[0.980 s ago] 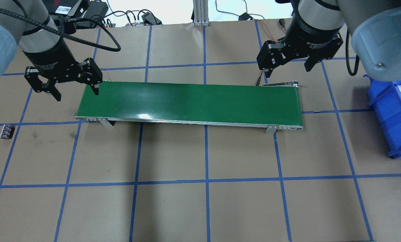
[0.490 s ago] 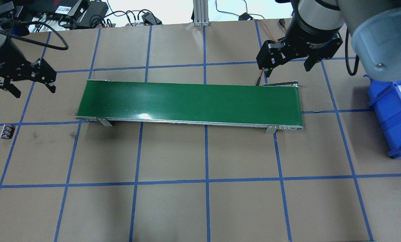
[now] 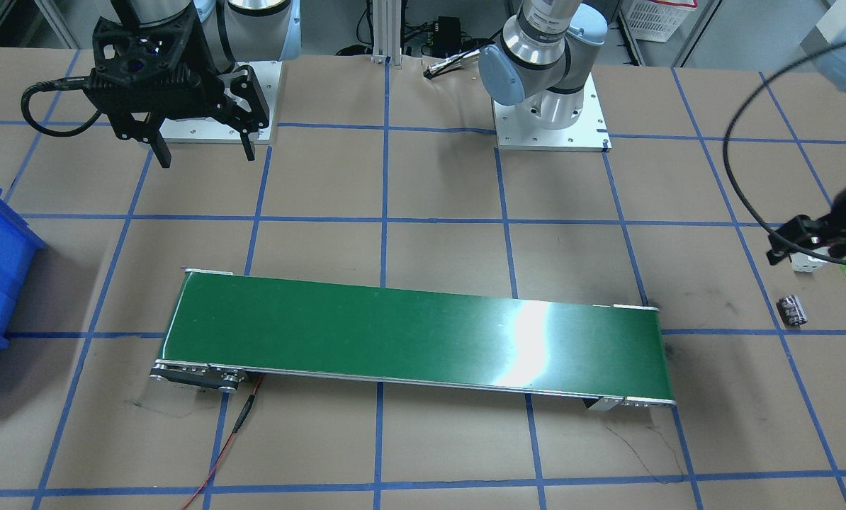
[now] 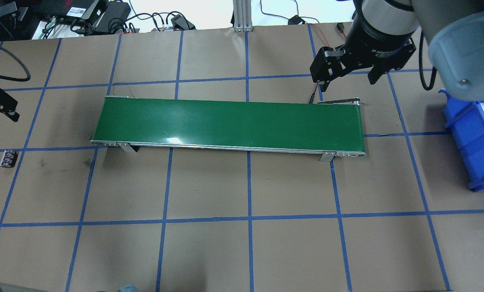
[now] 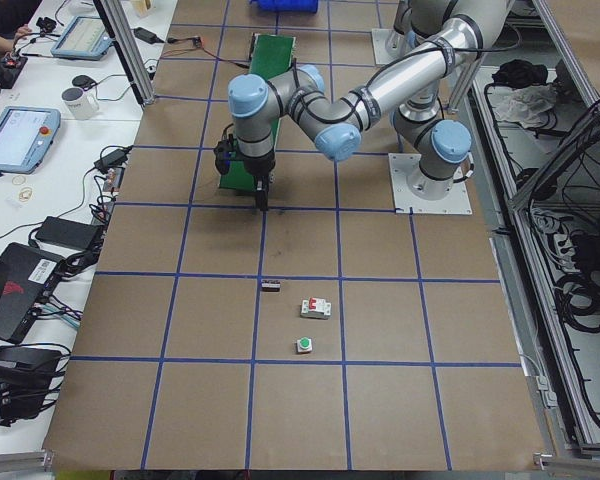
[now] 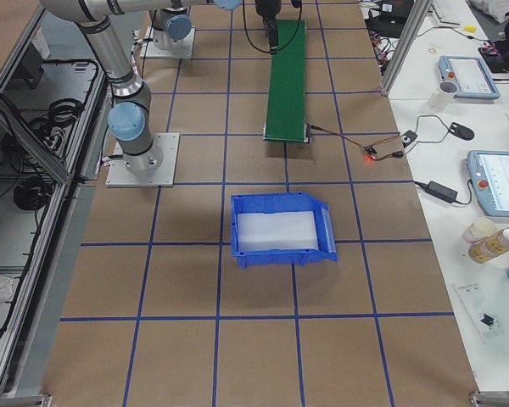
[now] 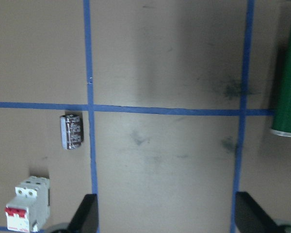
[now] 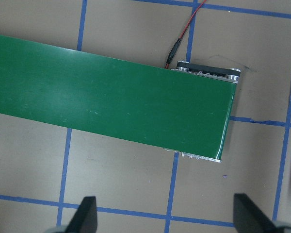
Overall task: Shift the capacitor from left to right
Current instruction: 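Move the left gripper outward over the brown capacitor beside the conveyor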
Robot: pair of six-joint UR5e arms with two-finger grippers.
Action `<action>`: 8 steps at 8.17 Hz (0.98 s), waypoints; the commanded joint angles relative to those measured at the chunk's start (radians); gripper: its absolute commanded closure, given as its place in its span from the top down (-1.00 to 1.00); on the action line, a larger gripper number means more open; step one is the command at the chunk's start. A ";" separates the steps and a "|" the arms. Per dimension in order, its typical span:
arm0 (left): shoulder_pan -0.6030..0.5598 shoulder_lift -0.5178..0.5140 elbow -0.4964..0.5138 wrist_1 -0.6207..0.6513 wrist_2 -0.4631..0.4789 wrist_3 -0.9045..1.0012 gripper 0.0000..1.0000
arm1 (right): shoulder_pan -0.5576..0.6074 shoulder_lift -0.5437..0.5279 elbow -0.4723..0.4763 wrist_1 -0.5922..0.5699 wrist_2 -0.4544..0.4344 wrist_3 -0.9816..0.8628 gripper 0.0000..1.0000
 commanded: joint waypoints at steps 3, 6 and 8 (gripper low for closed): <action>0.184 -0.226 -0.009 0.277 0.000 0.295 1.00 | 0.001 -0.014 0.002 0.000 -0.003 0.000 1.00; 0.189 -0.279 -0.013 0.296 -0.003 0.298 1.00 | 0.001 -0.027 0.002 0.001 -0.009 -0.002 1.00; 0.189 -0.325 -0.016 0.349 -0.002 0.310 1.00 | 0.002 -0.033 0.002 0.002 -0.011 -0.002 1.00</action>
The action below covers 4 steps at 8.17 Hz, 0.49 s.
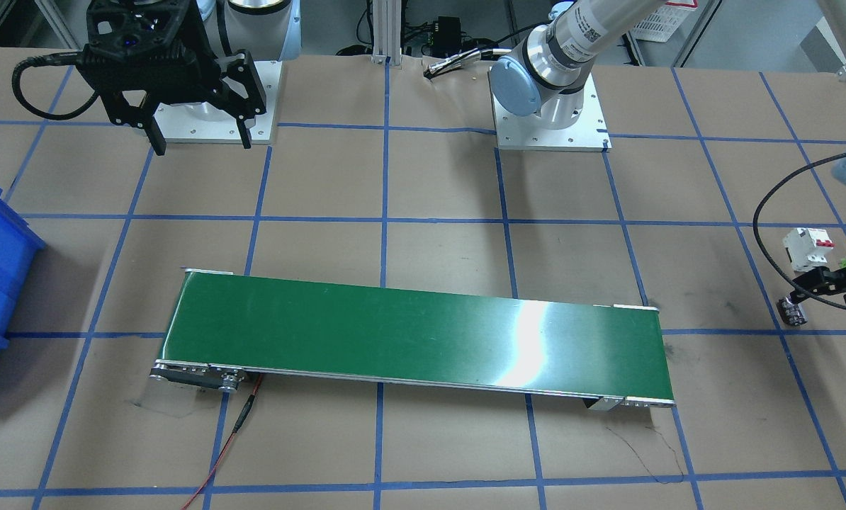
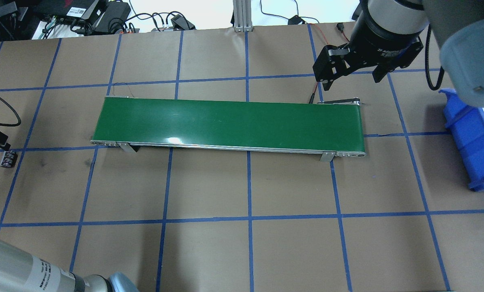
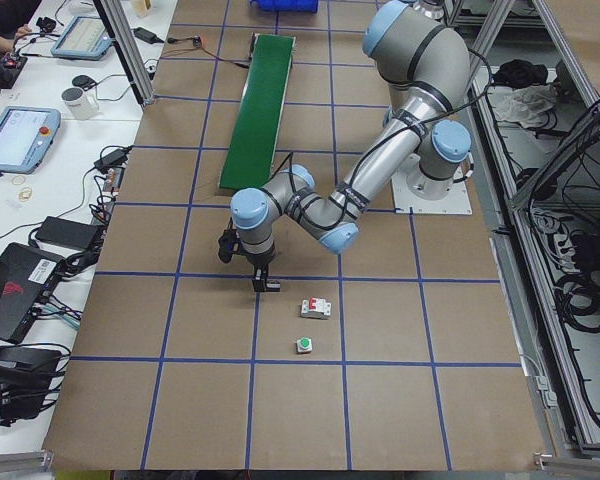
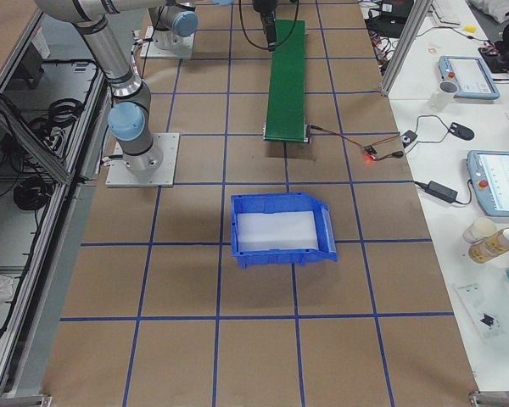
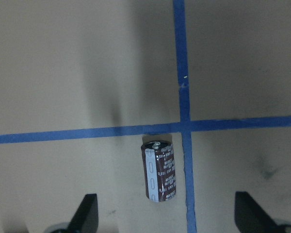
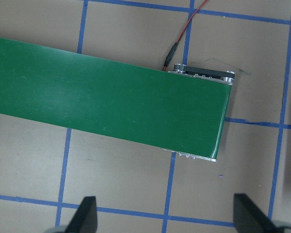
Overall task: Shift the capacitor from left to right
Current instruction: 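Lower the left gripper and grasp the brown capacitor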
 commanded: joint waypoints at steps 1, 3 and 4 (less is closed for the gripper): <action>0.001 -0.054 -0.003 0.045 0.001 0.018 1.00 | 0.001 -0.005 0.000 0.000 -0.002 0.000 1.00; 0.001 -0.063 -0.004 0.045 0.003 0.018 0.95 | 0.001 -0.005 0.000 0.000 -0.002 0.000 1.00; 0.001 -0.065 -0.004 0.044 0.004 0.017 0.88 | 0.001 -0.007 0.000 0.000 -0.002 0.000 1.00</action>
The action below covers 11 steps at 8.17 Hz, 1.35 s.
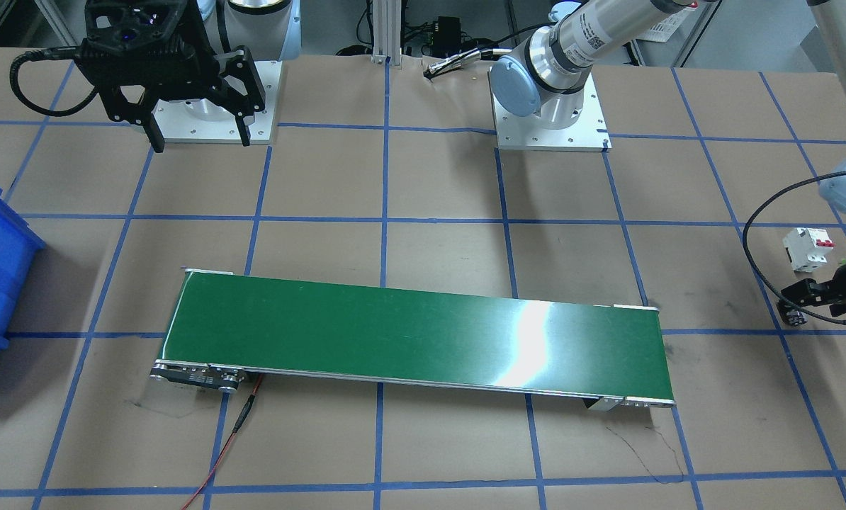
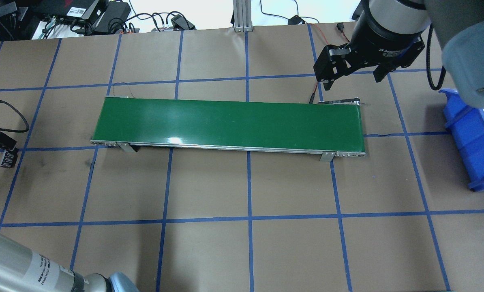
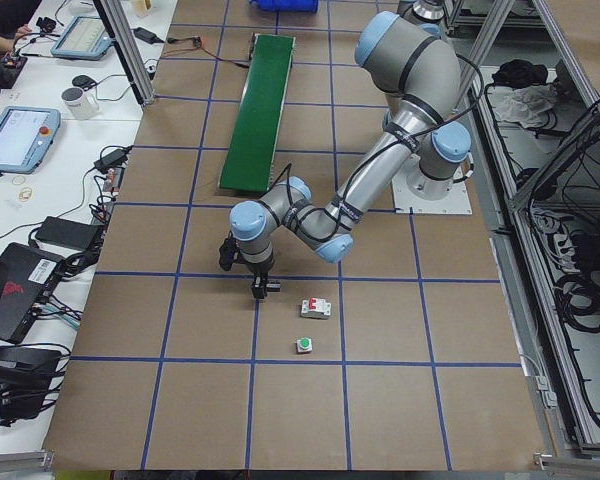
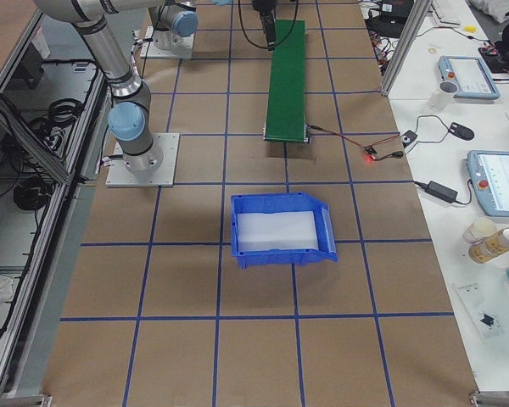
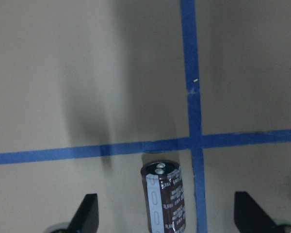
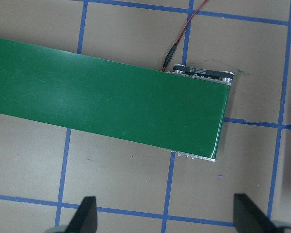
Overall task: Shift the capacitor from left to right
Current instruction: 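Lower the left gripper and grasp the brown capacitor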
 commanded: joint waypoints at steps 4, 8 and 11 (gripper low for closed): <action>0.000 -0.008 -0.002 0.000 0.002 -0.013 0.69 | 0.000 -0.002 0.000 0.000 0.000 0.000 1.00; 0.000 -0.028 -0.001 0.002 0.002 -0.020 0.66 | 0.000 -0.002 0.000 0.000 0.000 0.000 1.00; 0.000 -0.032 -0.001 0.002 0.002 -0.022 0.48 | 0.000 -0.002 0.000 0.000 0.000 0.000 1.00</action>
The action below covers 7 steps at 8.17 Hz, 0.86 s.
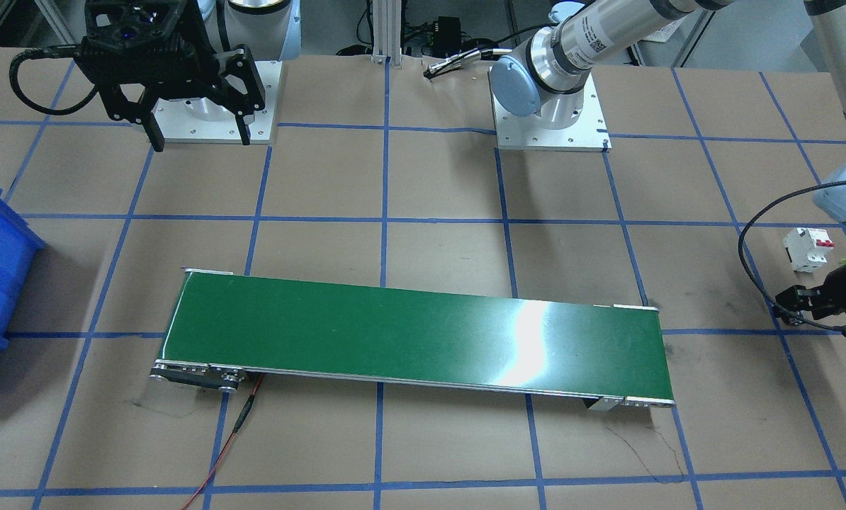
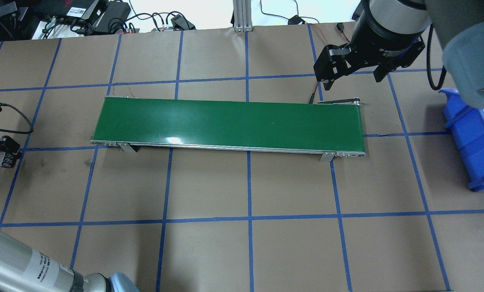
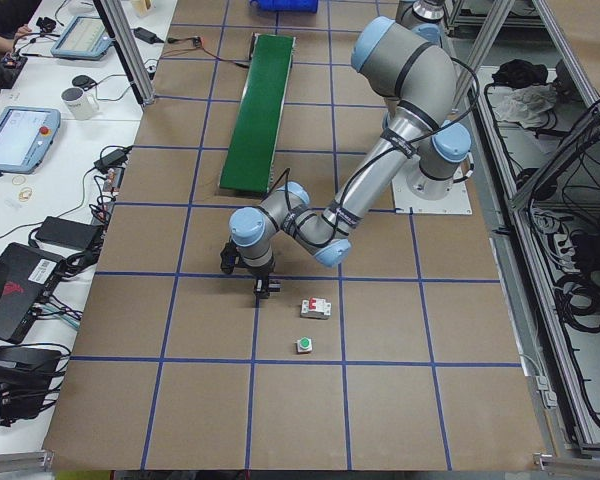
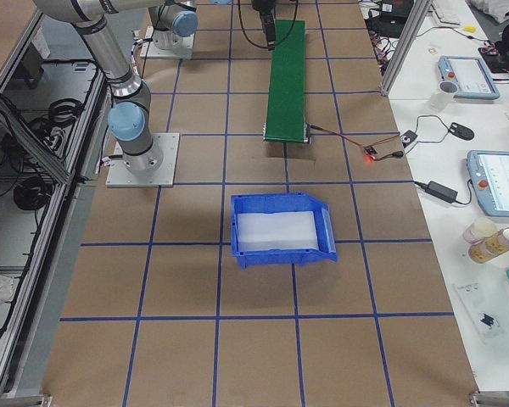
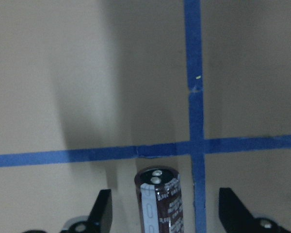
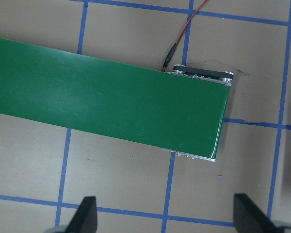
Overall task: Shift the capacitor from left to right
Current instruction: 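Lower the left gripper and grasp the brown capacitor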
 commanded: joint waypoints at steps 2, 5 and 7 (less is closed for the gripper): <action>0.000 -0.003 0.000 0.000 0.002 -0.001 0.28 | 0.000 0.002 0.000 0.000 0.000 0.000 1.00; 0.000 -0.003 0.000 0.000 0.002 -0.014 -0.22 | 0.000 0.002 0.000 0.000 0.000 0.000 1.00; 0.000 -0.001 0.000 0.000 0.003 -0.020 -0.48 | 0.000 0.002 0.000 0.000 0.000 0.000 1.00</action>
